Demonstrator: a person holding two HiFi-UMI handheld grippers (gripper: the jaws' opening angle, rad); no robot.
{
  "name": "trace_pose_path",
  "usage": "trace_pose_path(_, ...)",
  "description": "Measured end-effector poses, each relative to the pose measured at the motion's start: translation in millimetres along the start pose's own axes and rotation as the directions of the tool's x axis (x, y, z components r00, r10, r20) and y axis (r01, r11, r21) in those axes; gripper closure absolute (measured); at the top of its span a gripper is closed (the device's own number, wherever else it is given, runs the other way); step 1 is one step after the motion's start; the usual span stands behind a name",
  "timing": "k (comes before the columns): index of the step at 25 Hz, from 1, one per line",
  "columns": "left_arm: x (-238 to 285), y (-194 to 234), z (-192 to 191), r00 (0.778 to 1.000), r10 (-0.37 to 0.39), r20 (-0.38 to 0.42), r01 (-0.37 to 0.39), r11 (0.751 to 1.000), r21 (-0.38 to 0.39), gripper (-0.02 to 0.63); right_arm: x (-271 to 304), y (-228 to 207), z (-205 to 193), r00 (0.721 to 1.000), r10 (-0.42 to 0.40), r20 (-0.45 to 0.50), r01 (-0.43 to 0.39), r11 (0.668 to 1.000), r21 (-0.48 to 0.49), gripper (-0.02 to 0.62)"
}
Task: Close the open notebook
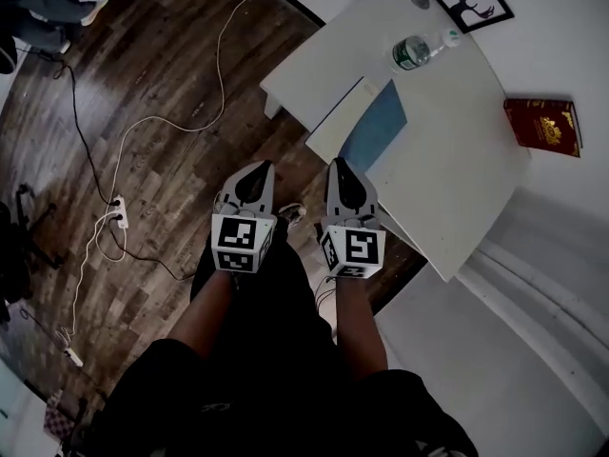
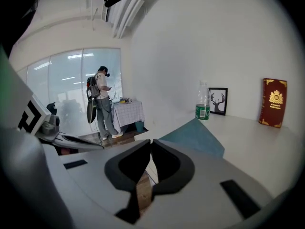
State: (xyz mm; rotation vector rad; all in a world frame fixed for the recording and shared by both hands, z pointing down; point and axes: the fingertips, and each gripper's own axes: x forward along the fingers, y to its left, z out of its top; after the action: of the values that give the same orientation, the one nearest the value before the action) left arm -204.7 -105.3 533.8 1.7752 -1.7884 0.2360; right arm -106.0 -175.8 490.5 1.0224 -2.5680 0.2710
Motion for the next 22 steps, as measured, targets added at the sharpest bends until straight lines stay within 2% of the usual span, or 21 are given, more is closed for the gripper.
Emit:
trace_pose_path(3, 0.9, 4.3, -5.7, 1.000, 0.015, 0.000, -0.015, 1.000, -0.025, 0.603, 8.2, 3.2, -4.3, 0.999, 0.026, -0.036, -0.027, 0.998, -0.048, 0.560)
trace_pose_path(6, 2.6, 7.4, -6.9, 1.000, 0.019, 0.008, -0.019, 0.999, -0.039, 0.603, 17.9, 6.1, -9.5, 0.997, 0.043, -0.070, -0.047, 0.997, -0.055, 0.560)
trace_pose_path(14, 3.8, 15.1, -6.9, 1.000, 0.030, 0.008, -0.029, 0.998, -0.050, 0.603, 38.7, 13.3, -29.0, 0.981, 0.088, -0.175, -0.115, 0.981, -0.154, 0.560)
trace_pose_path(22, 0.0, 31.2, -5.8, 0.999, 0.049, 0.003, -0.049, 0.997, -0.055, 0.603, 58.5, 20.9, -48.4, 0.963, 0.098, -0.253, -0.135, 0.982, -0.131, 0.560)
